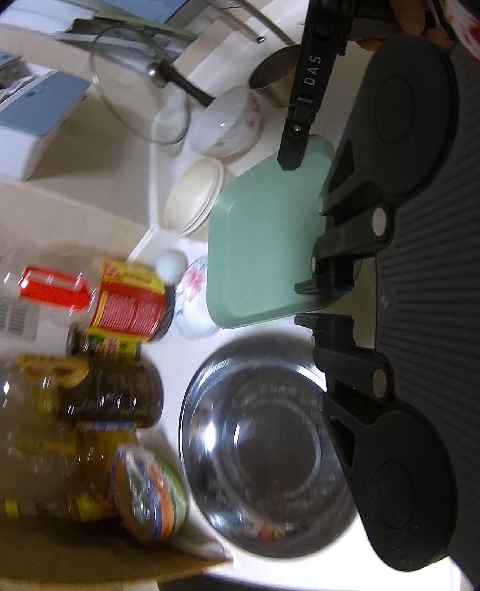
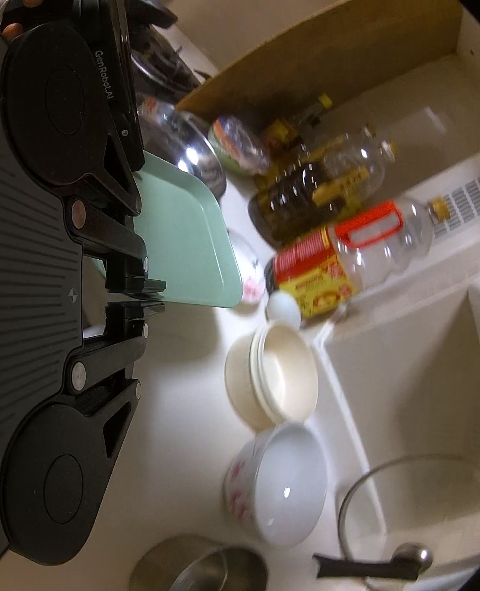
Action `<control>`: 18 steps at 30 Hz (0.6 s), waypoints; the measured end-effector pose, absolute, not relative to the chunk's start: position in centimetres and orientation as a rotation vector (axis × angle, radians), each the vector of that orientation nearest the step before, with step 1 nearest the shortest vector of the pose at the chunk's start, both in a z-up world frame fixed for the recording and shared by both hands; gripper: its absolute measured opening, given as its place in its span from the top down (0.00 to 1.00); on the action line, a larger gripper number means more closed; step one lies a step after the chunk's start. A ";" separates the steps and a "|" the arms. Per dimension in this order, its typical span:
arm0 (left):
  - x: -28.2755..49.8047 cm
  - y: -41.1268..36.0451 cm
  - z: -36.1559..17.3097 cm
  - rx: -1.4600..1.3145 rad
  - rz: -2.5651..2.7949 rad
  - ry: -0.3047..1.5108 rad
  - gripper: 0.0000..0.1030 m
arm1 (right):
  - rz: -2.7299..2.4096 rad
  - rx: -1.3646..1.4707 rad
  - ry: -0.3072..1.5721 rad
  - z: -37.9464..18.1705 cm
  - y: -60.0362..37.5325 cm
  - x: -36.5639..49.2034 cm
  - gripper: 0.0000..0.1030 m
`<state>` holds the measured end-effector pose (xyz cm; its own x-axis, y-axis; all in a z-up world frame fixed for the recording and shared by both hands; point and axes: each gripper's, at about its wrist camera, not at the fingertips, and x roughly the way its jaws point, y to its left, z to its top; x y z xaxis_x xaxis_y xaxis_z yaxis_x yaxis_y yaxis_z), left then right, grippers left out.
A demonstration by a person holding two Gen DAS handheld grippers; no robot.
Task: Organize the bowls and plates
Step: 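Lift the green plate with both grippers and carry it over the steel tray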
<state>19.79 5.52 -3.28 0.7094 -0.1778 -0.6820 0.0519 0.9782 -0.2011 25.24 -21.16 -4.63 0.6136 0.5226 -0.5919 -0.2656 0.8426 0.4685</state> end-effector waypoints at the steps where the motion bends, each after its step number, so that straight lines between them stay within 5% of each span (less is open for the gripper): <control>1: 19.5 6.0 -3.1 -0.177 -0.113 0.765 0.91 | 0.481 0.351 0.788 -4.4 -20.7 25.4 0.95; 18: 17.8 15.1 -3.0 -0.254 0.133 0.738 0.91 | 0.723 0.269 0.832 -4.1 -10.3 28.2 0.95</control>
<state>17.77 15.07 -2.95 0.7334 0.0306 -0.6791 -0.2083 0.9611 -0.1816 28.19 -10.33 -4.11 0.4545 0.6781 -0.5775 -0.4775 0.7328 0.4847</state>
